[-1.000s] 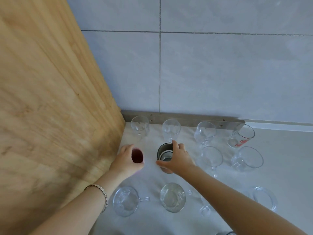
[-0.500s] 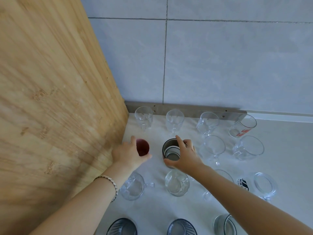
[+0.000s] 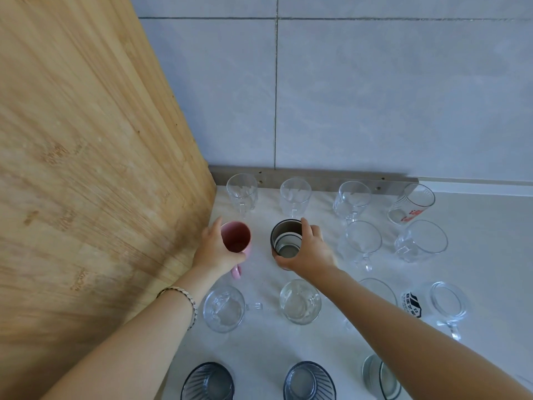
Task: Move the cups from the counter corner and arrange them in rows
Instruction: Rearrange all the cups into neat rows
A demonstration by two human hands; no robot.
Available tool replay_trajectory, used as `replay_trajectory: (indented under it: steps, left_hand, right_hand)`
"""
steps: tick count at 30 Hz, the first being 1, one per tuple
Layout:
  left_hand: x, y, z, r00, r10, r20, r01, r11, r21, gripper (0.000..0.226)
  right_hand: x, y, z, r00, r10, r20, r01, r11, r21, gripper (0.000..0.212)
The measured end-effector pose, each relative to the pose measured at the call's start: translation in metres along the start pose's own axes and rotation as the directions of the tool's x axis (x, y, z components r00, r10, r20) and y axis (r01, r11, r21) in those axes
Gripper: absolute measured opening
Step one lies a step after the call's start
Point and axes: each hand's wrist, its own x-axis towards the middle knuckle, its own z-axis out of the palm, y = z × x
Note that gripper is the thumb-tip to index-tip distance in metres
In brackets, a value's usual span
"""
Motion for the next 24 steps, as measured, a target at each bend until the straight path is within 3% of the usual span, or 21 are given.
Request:
replay_trajectory:
  steps: [5,14,20,24]
  left_hand:
    - [0.004,0.0,-0.002,0.992,0.037,0.121,-0.043,0.998,0.047,0.079]
    - [-0.002,0.003,-0.004,0.982,0.103,0.158,-0.118,0.989,0.085,0.08]
    - [0.001,0.008,-0.005,0.974,0.087,0.211,-0.125,0.977,0.174,0.089]
    - [0.002,0.015,-0.006,0.974,0.066,0.219,-0.118,0.965,0.236,0.089]
  right_hand:
    - [-0.003,0.002,-0.001,0.999,-0.019,0.028,0.02,0.999,-0.032,0.106]
    - [-0.011,0.006,-0.003,1.0,0.004,0.023,-0.002,0.996,-0.085,0.107]
    - [-0.025,0.018,-0.019,0.995,0.006,0.102,-0.012,0.998,0.055,0.112]
    - [-0.049,0.046,-0.056,0.999,-0.047,0.018,0.046,0.997,0.056,0.081]
